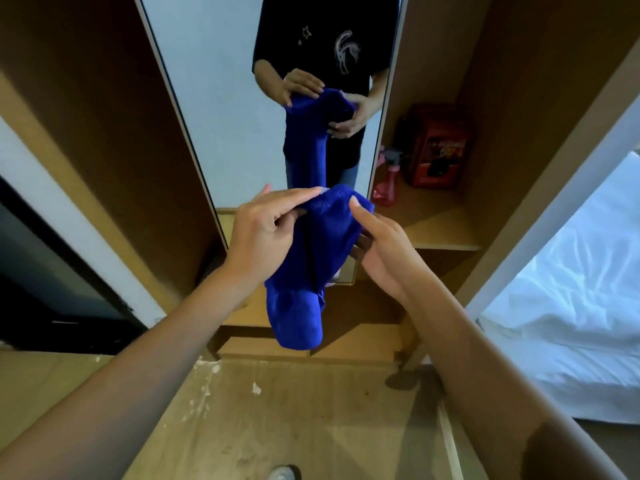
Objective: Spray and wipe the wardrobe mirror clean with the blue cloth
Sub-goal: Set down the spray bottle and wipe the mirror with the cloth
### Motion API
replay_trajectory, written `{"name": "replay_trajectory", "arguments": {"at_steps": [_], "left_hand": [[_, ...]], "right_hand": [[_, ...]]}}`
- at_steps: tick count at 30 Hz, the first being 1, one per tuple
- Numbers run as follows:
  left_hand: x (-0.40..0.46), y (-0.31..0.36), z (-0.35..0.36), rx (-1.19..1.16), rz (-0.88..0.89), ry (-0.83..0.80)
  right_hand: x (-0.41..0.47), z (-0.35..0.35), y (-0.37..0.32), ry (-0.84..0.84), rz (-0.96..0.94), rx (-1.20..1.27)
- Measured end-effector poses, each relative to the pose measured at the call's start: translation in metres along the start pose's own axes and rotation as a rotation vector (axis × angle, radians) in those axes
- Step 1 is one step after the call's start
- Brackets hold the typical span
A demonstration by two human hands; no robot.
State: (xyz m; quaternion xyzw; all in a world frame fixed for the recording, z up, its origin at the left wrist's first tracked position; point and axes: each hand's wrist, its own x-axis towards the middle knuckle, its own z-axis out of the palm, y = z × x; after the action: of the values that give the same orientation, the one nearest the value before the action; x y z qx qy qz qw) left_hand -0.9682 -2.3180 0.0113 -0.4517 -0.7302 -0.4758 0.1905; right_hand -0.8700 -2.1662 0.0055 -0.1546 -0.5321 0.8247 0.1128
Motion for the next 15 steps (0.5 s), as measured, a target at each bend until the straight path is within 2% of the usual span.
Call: {"name": "replay_trajectory", "arguments": {"at_steps": [4,9,11,15], "left_hand": [[0.008,0.022,-0.016,-0.034,-0.022,0.002],[0.012,0.035,-0.031,-0.223,-0.148,-0.016],[0.015,0.032,-0.039,-0.346,-0.28,-0.091],[0.03,0.014,-0.053,-0.69,-0.756,-0.281]], "right_hand": [[-0.017,0.019,-0.025,-0.13,-0.032,0.097],[-0.02,0.037,-0.047,-0.109,-0.135,0.129],[-0.02,0.042,-0.056,-0.112,-0.17,0.09],[-0.014,0.046,-0.063,-0.154,-0.195,0.018]]}}
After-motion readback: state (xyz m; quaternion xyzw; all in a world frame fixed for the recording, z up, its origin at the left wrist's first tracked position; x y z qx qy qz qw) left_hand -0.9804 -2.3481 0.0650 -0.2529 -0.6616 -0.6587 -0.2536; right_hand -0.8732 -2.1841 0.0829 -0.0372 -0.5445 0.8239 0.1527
